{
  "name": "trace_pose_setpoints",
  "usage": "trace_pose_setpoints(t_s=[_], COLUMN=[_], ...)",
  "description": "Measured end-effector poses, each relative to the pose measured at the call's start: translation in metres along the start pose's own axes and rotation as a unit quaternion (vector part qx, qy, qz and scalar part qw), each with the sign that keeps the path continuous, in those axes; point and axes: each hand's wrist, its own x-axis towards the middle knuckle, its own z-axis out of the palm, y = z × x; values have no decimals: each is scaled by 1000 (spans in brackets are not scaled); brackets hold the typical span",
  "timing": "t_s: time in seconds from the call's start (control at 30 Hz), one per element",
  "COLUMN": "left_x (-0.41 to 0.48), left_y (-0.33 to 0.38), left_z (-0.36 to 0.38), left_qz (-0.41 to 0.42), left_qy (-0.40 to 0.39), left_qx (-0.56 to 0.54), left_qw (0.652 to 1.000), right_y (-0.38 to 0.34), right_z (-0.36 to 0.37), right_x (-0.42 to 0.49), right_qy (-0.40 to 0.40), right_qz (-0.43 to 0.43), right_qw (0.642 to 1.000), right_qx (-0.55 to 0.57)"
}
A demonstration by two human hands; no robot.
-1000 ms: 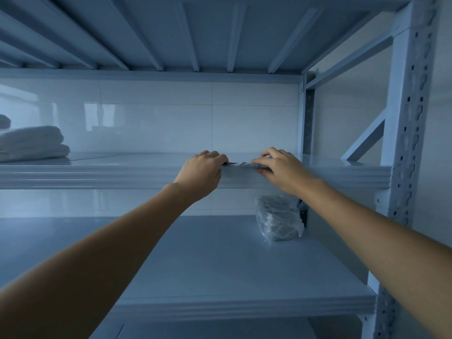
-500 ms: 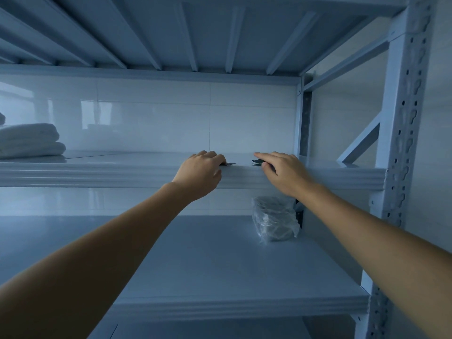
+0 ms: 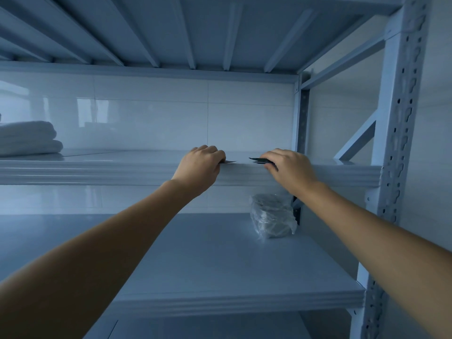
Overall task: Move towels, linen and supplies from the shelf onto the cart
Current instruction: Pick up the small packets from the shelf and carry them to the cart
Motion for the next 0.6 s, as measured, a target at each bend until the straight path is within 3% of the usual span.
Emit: trace_pose_setpoints(t_s=[0.37, 0.6], left_x=[3, -30], left_y=[42, 110], left_z=[-25, 0], left_qz=[70, 155], left_qy=[68, 35], left_qx=[-10, -55], left_qw=[995, 986], right_y=[-6, 6], right_z=[-52, -88], right_x=[-27, -114], right_qy=[78, 6], right_qz=[-36, 44], right_qw=[996, 996], right_qx=[-19, -75])
